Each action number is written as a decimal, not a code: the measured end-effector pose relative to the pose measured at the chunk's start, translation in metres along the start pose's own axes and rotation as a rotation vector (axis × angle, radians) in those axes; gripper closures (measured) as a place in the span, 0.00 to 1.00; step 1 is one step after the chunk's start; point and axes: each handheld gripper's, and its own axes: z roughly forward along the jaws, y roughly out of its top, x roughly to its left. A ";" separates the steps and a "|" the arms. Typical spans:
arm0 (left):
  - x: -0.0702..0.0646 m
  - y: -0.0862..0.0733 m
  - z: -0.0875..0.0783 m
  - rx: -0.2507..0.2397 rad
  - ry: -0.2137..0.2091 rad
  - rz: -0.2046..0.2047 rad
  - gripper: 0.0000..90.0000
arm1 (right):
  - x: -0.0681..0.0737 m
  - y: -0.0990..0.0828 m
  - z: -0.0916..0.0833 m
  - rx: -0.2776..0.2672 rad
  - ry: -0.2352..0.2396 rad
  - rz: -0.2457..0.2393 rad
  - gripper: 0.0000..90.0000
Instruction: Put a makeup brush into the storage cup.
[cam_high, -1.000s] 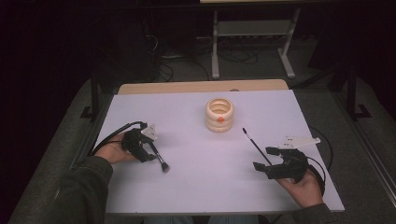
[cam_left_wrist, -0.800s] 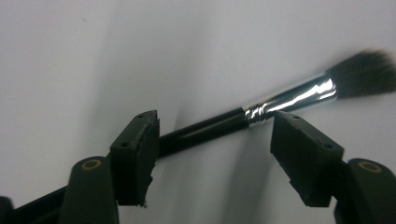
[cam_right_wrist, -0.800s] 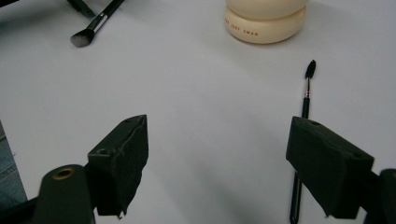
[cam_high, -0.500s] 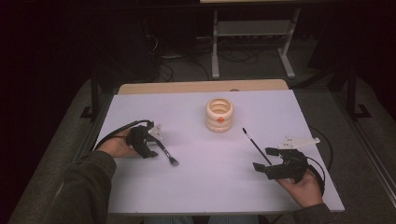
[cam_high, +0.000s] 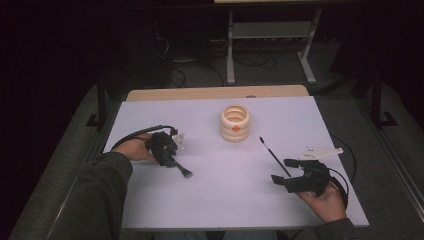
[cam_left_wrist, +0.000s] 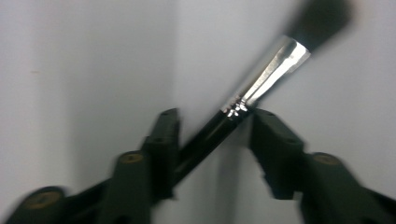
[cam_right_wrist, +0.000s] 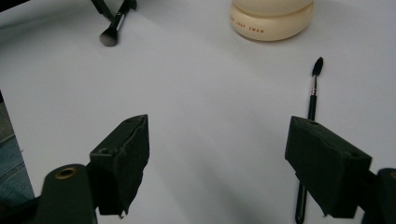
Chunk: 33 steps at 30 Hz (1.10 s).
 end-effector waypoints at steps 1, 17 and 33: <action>-0.001 0.000 0.000 0.001 -0.005 -0.001 0.65 | 0.000 0.000 0.000 0.000 0.000 0.000 0.24; -0.012 0.011 -0.001 0.087 0.009 -0.035 0.89 | 0.000 0.000 -0.002 -0.011 -0.003 0.000 0.24; -0.038 -0.006 -0.029 -0.123 0.001 -0.150 0.89 | 0.002 0.002 0.001 0.000 0.020 0.005 0.24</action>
